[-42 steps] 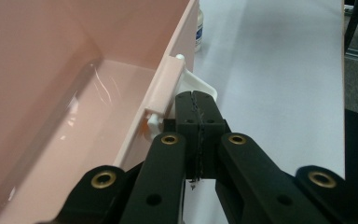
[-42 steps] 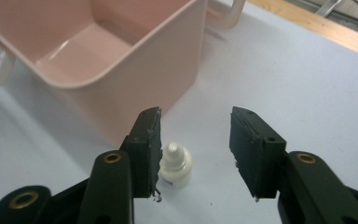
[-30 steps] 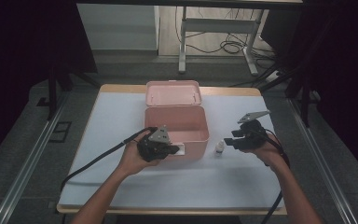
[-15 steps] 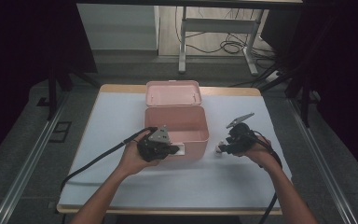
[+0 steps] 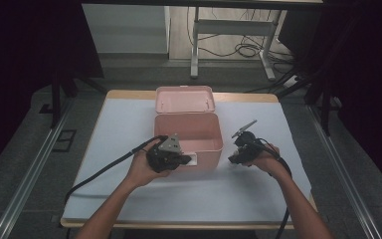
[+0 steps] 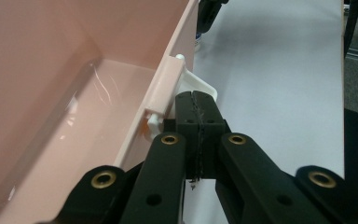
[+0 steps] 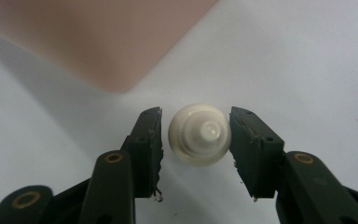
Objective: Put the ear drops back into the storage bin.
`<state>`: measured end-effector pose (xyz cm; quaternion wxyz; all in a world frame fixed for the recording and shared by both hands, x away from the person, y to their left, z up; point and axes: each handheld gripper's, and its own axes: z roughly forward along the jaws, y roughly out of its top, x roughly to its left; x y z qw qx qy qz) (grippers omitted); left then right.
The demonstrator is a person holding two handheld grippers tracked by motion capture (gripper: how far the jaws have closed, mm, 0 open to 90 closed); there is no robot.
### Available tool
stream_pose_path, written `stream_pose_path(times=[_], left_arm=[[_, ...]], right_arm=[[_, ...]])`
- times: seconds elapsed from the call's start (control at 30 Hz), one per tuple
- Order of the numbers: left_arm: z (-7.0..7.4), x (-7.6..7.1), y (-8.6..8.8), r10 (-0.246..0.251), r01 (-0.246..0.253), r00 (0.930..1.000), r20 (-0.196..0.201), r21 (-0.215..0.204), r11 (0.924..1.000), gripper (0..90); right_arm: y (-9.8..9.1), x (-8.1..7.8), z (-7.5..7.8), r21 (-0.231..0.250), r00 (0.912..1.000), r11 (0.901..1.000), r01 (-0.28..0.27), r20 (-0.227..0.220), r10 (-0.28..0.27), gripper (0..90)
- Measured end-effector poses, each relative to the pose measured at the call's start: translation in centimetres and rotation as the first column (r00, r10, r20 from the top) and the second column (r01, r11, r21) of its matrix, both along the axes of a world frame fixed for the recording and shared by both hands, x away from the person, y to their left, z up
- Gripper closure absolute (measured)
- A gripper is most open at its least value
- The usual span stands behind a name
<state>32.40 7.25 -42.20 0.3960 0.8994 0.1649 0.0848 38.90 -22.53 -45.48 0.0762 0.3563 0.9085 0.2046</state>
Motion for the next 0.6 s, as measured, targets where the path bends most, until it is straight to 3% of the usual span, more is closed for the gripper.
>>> stream_pose_path(times=[0.23,0.6], left_arm=[[0.01,0.03,0.01,-0.001,0.001,1.0,-0.001,0.0,1.0,90.0],[0.02,0.04,0.01,0.0,0.0,1.0,-0.002,0.0,1.0,90.0]], right_arm=[[0.11,0.31,-0.76,-0.02,0.9997,0.9998,0.002,-0.023,-0.002,59.1],[-0.05,0.03,0.15,-0.033,0.9999,0.9994,-0.015,-0.006,0.015,60.3]])
